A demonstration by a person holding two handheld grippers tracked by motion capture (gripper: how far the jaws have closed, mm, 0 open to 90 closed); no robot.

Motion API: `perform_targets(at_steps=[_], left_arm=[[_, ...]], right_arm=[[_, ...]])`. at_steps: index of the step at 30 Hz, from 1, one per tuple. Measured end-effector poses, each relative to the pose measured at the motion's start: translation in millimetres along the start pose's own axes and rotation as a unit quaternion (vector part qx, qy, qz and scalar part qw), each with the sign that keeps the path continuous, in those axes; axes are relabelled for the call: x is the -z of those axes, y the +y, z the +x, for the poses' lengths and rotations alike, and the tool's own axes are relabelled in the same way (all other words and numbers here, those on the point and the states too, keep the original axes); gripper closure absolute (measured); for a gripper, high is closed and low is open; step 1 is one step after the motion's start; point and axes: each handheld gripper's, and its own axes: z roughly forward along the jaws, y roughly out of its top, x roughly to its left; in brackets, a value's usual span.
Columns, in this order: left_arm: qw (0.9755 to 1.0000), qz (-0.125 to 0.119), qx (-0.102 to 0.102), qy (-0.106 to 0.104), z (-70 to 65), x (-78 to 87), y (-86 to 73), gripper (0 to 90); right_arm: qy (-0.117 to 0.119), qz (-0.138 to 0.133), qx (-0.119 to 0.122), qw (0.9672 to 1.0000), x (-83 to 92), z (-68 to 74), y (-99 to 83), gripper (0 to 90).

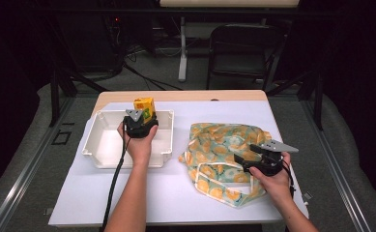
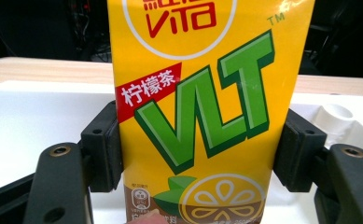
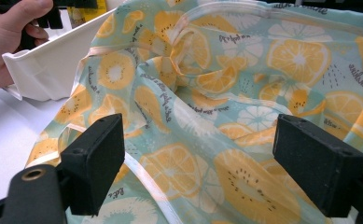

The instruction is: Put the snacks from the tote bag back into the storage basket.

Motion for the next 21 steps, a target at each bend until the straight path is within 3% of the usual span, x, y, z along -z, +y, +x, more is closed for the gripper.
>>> perform_targets(at_steps=[8, 13, 17, 21], left_arm=[[0.9998, 0.01, -0.018, 0.002, 0.7, -4.0, -6.2, 30.6], [0.9998, 0.016, -0.014, 0.0, 2.2, -6.4, -8.4, 30.3], [0.9991, 0.041, 0.003, -0.001, 5.4, -10.7, -10.9, 29.3], [0.9985, 0.054, 0.004, 0.012, 8.0, -12.6, -11.0, 29.0]], right_arm=[[-0.001, -0.002, -0.008, 1.0, -0.4, -2.0, -0.4, 16.5], [-0.002, 0.001, -0.008, 1.0, -1.5, -2.1, -1.3, 16.5], [-0.001, 0.003, -0.008, 1.0, -2.1, -3.0, -1.9, 16.5], [-0.002, 0.003, -0.007, 1.0, -1.9, -3.3, -1.8, 16.6]])
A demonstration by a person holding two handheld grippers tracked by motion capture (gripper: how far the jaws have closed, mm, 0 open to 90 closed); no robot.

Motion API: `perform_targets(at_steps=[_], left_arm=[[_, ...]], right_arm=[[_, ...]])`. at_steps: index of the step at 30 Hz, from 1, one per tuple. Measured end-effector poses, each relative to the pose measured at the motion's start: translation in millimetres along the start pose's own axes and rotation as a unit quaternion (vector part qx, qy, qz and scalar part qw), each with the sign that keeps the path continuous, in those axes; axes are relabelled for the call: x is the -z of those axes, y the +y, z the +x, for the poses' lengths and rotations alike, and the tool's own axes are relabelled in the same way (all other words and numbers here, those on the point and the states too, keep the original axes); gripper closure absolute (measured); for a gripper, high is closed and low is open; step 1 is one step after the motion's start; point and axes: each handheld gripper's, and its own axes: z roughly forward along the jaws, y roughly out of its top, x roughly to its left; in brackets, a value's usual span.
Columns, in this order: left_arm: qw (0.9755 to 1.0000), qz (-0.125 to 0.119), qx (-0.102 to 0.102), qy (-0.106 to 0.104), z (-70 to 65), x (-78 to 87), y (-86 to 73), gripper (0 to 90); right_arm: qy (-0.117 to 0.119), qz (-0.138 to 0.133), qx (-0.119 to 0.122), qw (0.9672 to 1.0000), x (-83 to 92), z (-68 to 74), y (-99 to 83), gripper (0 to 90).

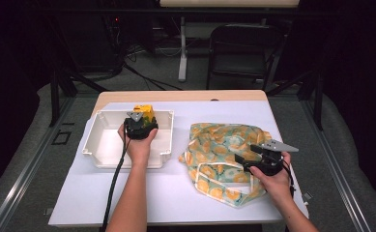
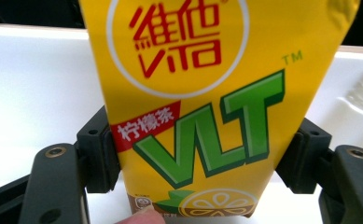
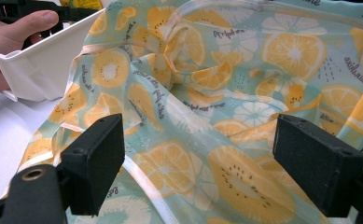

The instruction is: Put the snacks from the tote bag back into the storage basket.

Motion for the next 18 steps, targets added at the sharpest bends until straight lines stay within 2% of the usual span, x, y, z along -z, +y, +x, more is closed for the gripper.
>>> perform_targets(at_steps=[8, 14, 16, 18], left_arm=[[0.9992, 0.009, -0.036, 0.016, -5.7, -0.9, -0.6, 28.5], [0.9994, 0.026, -0.025, 0.003, -3.1, 1.0, 2.9, 27.3], [0.9992, 0.036, -0.013, -0.008, -0.1, 3.6, 5.5, 22.4], [0.999, 0.04, -0.014, -0.012, 2.2, 7.0, 7.3, 15.0]], right_arm=[[-0.003, 0.002, -0.002, 1.0, -0.9, 0.0, -0.7, 16.5], [-0.001, 0.002, -0.003, 1.0, -1.0, 0.1, -0.6, 16.5], [-0.001, 0.001, -0.004, 1.0, -1.5, 0.3, -0.7, 16.4], [-0.001, 0.002, -0.001, 1.0, -1.3, 0.2, -0.7, 16.3]])
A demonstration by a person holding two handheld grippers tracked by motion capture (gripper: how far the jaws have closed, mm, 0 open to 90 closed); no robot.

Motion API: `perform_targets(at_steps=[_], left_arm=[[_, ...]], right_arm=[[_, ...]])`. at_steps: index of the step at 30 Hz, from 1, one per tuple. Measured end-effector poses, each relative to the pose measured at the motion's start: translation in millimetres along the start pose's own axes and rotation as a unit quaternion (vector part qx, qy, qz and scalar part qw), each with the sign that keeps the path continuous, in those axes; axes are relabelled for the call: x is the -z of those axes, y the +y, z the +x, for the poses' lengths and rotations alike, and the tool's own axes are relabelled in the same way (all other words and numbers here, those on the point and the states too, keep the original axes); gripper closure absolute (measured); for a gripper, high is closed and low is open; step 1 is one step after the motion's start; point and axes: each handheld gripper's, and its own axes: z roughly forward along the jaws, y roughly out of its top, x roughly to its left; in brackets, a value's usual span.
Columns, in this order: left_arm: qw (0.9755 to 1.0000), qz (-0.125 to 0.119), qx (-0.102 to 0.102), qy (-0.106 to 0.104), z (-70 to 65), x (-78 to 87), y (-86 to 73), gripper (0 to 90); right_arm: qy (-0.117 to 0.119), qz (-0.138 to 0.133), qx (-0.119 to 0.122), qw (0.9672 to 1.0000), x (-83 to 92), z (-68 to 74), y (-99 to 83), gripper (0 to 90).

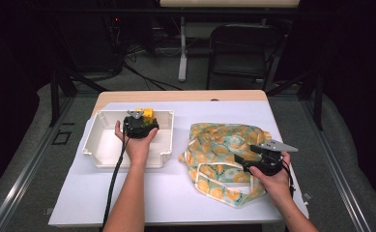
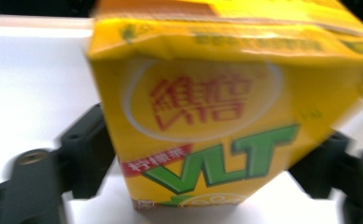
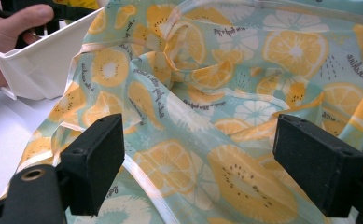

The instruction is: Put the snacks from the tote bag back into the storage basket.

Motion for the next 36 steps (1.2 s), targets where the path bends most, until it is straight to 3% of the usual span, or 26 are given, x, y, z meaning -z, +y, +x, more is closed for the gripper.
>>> perform_targets(at_steps=[5, 10, 14, 19, 33, 36], left_arm=[[0.9995, 0.01, 0.003, -0.029, 6.7, 10.1, 3.3, 0.1], [0.9992, 0.007, -0.011, -0.037, 10.4, 24.7, 1.9, 0.1], [0.9985, -0.003, -0.007, -0.054, 13.1, 36.6, -1.9, 0.0], [0.9977, -0.008, -0.027, -0.062, 10.7, 47.7, -9.4, 0.0], [0.9941, -0.031, -0.025, -0.101, 7.8, 88.7, -18.8, 0.0], [0.9931, -0.032, -0.033, -0.108, 5.2, 99.0, -22.9, 0.0]], right_arm=[[0.002, 0.0, 0.001, 1.0, -0.6, 1.1, 0.0, 16.1], [0.002, 0.002, 0.005, 1.0, -1.7, 2.0, 0.5, 16.0], [0.003, 0.004, 0.007, 1.0, -2.8, 3.1, 0.8, 15.9], [0.003, 0.004, 0.009, 0.9999, -4.9, 3.5, 1.0, 15.7], [0.001, 0.006, 0.01, 0.9999, -6.5, 3.7, 0.8, 15.3], [-0.001, 0.009, 0.013, 0.9999, -7.1, 3.6, 0.7, 15.3]])
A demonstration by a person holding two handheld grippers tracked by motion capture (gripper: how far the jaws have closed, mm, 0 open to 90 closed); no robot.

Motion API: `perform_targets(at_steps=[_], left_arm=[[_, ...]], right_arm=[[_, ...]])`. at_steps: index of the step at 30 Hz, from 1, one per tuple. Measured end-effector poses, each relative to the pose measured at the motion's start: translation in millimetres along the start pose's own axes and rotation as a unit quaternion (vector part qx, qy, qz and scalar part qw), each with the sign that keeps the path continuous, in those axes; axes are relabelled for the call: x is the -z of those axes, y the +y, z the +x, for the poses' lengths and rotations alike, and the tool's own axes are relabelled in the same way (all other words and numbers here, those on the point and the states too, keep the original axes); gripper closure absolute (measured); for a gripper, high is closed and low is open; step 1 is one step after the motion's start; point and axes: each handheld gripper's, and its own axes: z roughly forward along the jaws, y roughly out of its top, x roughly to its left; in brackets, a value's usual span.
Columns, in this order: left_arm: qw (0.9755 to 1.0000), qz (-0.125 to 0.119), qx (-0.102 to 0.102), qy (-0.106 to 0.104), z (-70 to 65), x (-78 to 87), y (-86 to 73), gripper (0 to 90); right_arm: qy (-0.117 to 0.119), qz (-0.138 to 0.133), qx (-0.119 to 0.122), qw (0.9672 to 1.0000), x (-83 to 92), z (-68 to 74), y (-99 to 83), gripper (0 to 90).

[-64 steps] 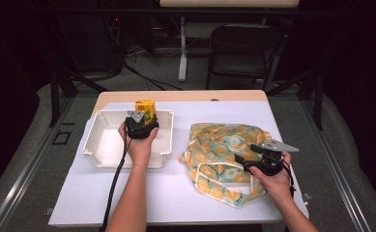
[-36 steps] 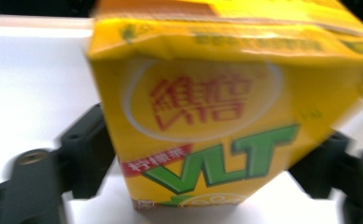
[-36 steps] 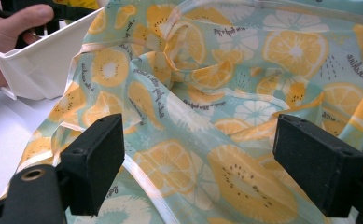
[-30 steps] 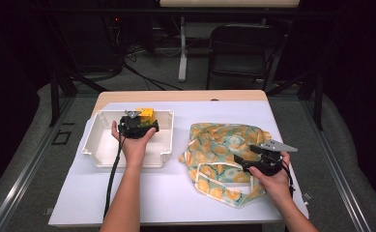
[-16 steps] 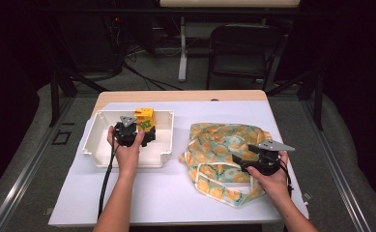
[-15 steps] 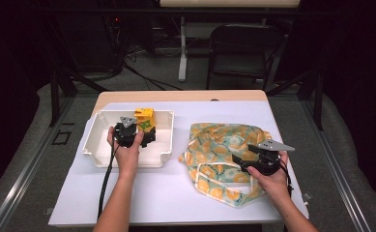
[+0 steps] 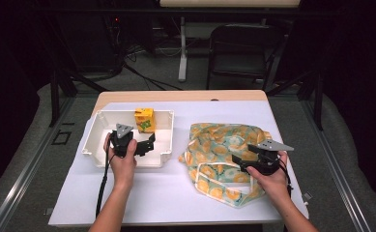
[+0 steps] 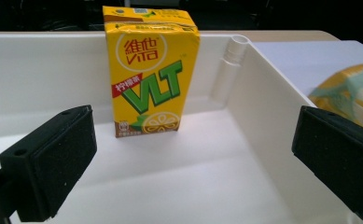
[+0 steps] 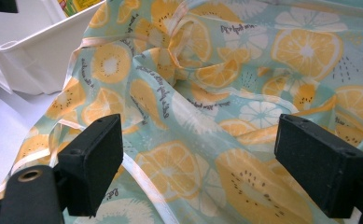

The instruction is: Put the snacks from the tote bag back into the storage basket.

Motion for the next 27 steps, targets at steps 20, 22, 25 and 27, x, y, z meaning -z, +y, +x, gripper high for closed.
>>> perform_targets(at_steps=[20, 22, 25, 27], left_arm=[[0.999, -0.011, -0.033, -0.028, -8.1, 46.3, -24.3, 0.0], [0.999, -0.016, -0.028, -0.03, -5.6, 52.2, -25.3, 0.0], [0.999, -0.019, -0.027, -0.03, -1.4, 62.4, -28.0, 0.0], [0.9988, -0.022, -0.027, -0.033, 2.2, 69.1, -31.1, 0.0]], right_arm=[[-0.003, 0.001, 0.004, 1.0, -1.9, 2.9, 0.0, 14.8], [-0.002, 0.002, 0.006, 1.0, -1.9, 3.2, 0.2, 14.8], [-0.004, 0.0, 0.005, 1.0, -2.9, 4.1, 0.0, 14.7], [-0.002, 0.002, 0.007, 1.0, -2.9, 3.9, 0.3, 14.7]])
